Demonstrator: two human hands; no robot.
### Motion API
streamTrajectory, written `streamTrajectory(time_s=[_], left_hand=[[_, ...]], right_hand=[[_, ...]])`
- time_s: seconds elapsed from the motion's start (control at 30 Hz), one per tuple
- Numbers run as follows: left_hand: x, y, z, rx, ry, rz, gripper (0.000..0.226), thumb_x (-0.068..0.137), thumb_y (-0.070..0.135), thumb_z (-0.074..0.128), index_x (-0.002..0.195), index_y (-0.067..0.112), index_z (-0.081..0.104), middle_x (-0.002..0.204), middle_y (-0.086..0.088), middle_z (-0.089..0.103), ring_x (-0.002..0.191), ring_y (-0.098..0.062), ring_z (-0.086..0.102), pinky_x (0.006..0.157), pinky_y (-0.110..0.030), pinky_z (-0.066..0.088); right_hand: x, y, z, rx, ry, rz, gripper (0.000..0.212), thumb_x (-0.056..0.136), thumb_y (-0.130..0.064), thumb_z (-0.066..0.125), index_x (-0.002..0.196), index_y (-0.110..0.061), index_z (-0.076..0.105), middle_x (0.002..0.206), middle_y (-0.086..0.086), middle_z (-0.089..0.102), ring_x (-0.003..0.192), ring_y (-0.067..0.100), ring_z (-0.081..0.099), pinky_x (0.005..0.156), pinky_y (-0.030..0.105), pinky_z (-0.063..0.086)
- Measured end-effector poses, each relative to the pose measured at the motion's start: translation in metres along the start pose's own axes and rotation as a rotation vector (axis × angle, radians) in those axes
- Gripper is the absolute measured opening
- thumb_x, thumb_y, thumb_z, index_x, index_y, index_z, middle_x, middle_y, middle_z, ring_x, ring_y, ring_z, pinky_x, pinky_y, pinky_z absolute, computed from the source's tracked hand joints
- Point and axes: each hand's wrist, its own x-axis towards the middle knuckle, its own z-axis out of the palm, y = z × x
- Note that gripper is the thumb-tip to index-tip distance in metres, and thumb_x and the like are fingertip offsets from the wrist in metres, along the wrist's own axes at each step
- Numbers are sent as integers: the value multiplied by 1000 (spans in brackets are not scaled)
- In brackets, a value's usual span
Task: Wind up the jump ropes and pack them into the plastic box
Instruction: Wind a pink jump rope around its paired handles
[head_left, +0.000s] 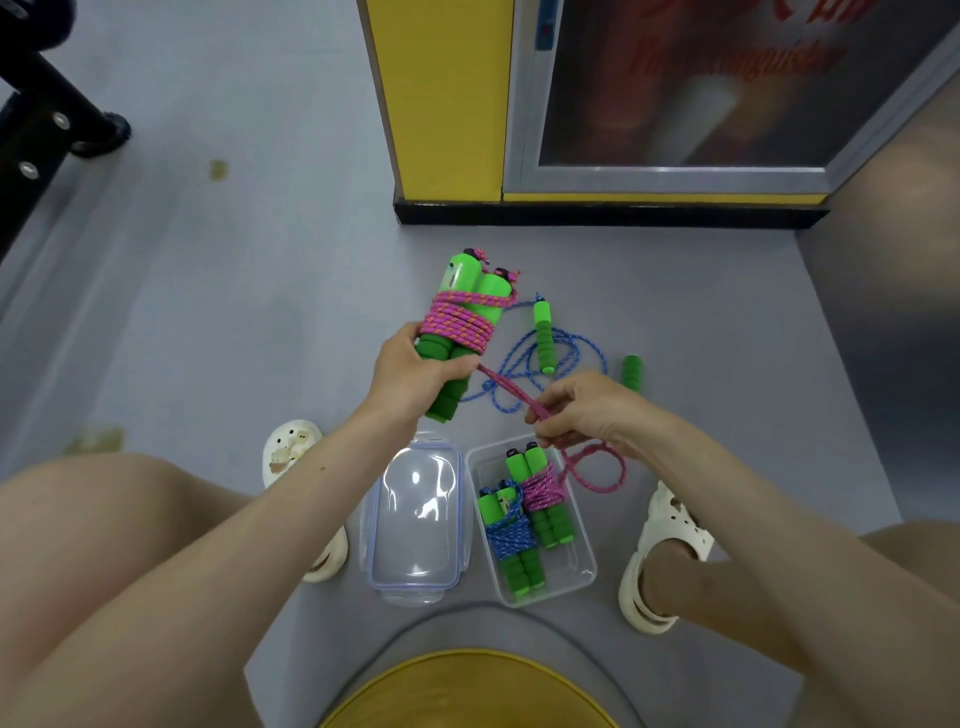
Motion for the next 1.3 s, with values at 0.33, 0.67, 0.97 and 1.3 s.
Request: streamTrajectory(time_s=[0.33,0.67,0.97,1.3], left_hand=[[1,2,-21,-59,-14,-122,50,76,9,77,119,11,53,100,-10,68,74,-23,70,55,-28,53],[-13,4,4,-141,-335,-192,36,80,6,71,114,10,59,87,-8,71,69,-25,71,60,-29,56],[-17,7,11,-52,-285,-65,33,75,5,77,100,19,60,97,-11,70,79,-28,69,65,-33,58],[-16,18,7,-121,-194,-66,38,77,8,76,110,14,58,90,-5,70,69,-23,70,56,-27,56]], right_hand=[[-1,20,-3,-256,29,48,63,83,-4,68,139,-17,44,143,8,44,129,22,43,104,33,39],[5,-2,27,23,246,-409,23,86,-3,63,109,-3,64,107,12,68,95,19,63,82,19,49],[2,-7,23,-141,270,-441,25,96,-5,47,76,-11,60,62,9,64,38,9,54,44,18,45],[1,7,9,-807,539,-285,19,83,6,45,89,-6,59,102,10,54,93,32,55,66,38,44]])
